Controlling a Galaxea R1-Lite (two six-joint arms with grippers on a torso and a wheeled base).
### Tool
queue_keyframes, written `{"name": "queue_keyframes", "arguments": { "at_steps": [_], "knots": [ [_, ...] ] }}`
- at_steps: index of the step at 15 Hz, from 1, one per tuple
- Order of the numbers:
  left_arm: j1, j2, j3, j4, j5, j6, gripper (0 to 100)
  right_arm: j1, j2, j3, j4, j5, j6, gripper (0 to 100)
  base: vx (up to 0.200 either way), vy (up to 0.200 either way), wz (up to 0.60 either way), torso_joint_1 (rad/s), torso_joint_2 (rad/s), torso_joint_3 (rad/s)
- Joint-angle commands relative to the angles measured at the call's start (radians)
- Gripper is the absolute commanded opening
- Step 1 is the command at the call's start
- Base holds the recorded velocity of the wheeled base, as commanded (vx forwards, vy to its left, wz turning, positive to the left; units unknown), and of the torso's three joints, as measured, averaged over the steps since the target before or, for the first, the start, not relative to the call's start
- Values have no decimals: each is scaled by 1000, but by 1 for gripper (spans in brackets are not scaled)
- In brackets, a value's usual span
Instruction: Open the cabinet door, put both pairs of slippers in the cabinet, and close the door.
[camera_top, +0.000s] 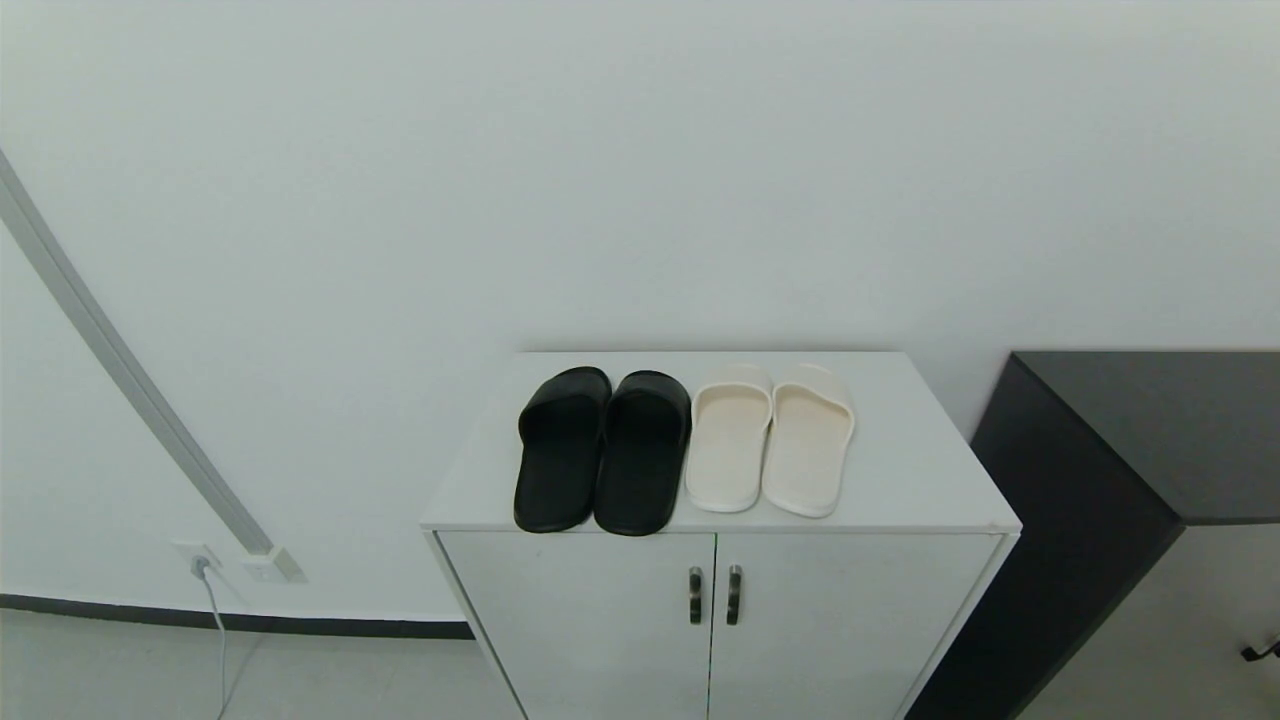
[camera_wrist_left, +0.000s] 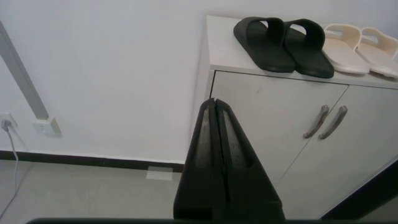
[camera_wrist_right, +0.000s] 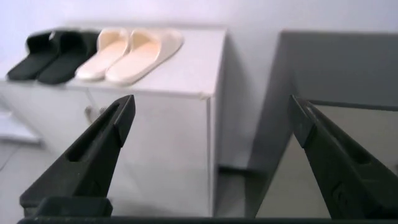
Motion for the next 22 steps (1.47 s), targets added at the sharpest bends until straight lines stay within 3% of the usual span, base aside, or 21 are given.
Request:
{"name": "queue_keyframes", "arguments": {
  "at_steps": [1,3,6,10,14,22],
  "knots": [
    [0,1,0,0,0,-1,0,119,326,-21,-77,47,20,100,0,0,0,0,0,0],
    [0,1,0,0,2,-1,0,294,474,-121,-89,-3,151,100,0,0,0,0,0,0],
    [0,3,0,0,0,-1,0,562,661,-218,-173,-203,236,100,0,0,0,0,0,0],
    [-1,10,0,0,0,-1,0,749,928,-319,-348,-423,253,100,0,0,0,0,0,0],
    [-3,17,0,0,0,-1,0,826,1205,-414,-604,-625,253,100,0,0,0,0,0,0],
    [-3,17,-1,0,0,-1,0,808,1598,-745,-584,-845,293,100,0,0,0,0,0,0]
  ]
}}
